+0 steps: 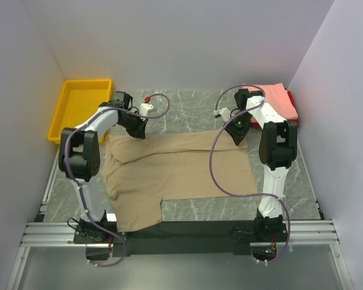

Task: Fold and stack the t-shirts
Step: Fold the tshirt

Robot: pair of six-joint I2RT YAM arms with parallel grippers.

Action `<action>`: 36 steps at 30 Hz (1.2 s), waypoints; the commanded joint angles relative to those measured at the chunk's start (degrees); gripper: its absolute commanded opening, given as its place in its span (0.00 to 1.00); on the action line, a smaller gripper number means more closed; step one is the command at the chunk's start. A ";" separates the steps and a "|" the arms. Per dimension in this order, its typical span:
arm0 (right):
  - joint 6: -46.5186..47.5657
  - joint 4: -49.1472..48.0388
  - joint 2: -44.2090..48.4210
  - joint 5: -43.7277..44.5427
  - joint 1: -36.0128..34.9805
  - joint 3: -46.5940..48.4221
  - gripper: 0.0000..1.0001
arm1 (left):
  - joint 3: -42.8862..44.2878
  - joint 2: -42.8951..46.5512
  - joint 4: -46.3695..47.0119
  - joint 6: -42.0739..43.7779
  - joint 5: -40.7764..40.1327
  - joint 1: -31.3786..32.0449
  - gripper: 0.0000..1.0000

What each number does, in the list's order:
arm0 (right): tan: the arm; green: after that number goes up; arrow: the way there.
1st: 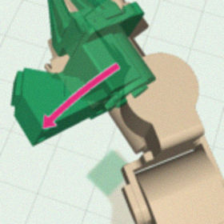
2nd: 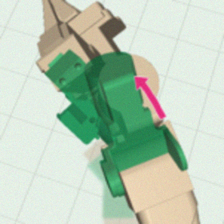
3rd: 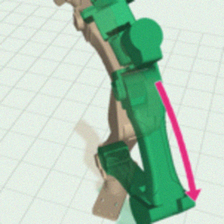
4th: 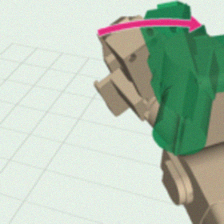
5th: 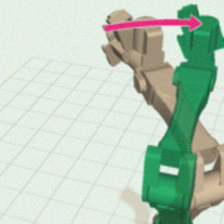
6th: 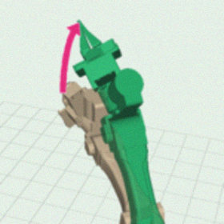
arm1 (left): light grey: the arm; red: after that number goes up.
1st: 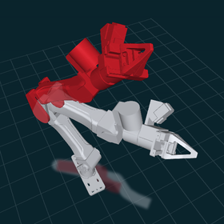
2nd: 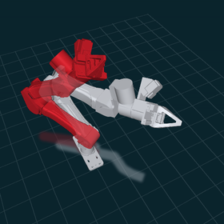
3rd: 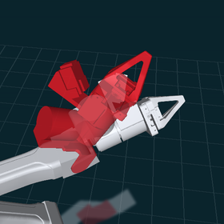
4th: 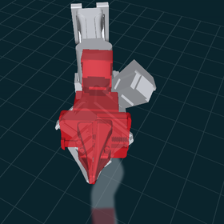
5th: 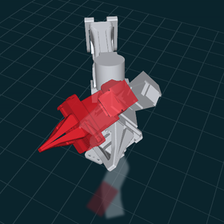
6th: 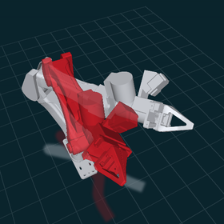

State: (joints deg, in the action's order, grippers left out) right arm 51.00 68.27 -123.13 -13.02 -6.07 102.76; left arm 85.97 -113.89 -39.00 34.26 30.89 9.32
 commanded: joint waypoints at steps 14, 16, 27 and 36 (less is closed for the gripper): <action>-0.03 0.72 2.28 1.24 0.27 2.62 0.36 | -22.77 23.00 -9.69 -1.04 7.17 17.74 0.27; -0.11 0.90 2.11 1.33 -0.09 2.97 0.36 | -23.66 26.94 -9.77 -1.04 7.16 17.66 0.41; -2.31 1.07 0.35 -0.60 -1.23 4.90 0.36 | -8.82 17.66 -4.42 -8.16 2.16 1.76 0.44; -4.16 -0.33 0.87 -1.40 -1.23 3.50 0.35 | -0.46 2.80 -1.34 -7.98 -0.75 1.49 0.45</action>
State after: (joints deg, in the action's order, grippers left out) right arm 47.77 68.47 -123.15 -13.32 -6.98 106.06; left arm 82.08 -110.45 -41.65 26.87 31.18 10.59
